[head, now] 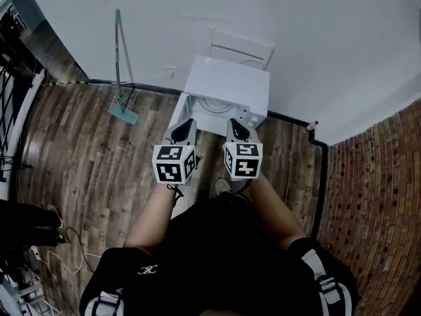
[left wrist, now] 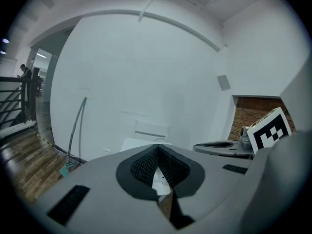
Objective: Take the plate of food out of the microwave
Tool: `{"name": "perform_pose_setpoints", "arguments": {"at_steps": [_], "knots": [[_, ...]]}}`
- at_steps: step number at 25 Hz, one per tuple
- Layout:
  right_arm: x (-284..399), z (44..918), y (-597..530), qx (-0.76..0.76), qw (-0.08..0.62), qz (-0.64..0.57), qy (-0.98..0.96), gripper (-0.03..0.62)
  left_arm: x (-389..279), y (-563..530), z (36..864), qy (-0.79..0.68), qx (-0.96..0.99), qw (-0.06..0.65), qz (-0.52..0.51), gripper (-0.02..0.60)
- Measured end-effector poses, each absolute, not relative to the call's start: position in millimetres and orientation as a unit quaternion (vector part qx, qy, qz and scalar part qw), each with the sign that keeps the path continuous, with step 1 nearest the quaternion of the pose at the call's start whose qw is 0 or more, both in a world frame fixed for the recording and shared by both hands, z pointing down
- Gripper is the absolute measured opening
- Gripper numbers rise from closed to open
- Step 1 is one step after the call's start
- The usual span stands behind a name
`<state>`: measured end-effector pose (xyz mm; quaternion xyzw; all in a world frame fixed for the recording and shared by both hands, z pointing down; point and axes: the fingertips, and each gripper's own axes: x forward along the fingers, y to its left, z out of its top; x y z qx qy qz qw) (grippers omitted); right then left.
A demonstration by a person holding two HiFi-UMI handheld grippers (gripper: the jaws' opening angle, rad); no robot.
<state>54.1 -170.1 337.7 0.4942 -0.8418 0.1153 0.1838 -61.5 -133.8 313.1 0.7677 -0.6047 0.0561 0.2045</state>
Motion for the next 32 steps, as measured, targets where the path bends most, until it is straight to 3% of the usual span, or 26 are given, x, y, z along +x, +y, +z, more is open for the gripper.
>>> {"name": "perform_pose_setpoints", "arguments": {"at_steps": [20, 32], "knots": [[30.1, 501.9, -276.3, 0.316, 0.334, 0.069, -0.885, 0.006, -51.7, -202.3, 448.0, -0.688, 0.653, 0.314, 0.048, -0.002], [38.1, 657.5, -327.7, 0.428, 0.216, 0.25, -0.841, 0.006, -61.3, -213.5, 611.2, -0.663, 0.648, 0.369, 0.054, -0.002]]}}
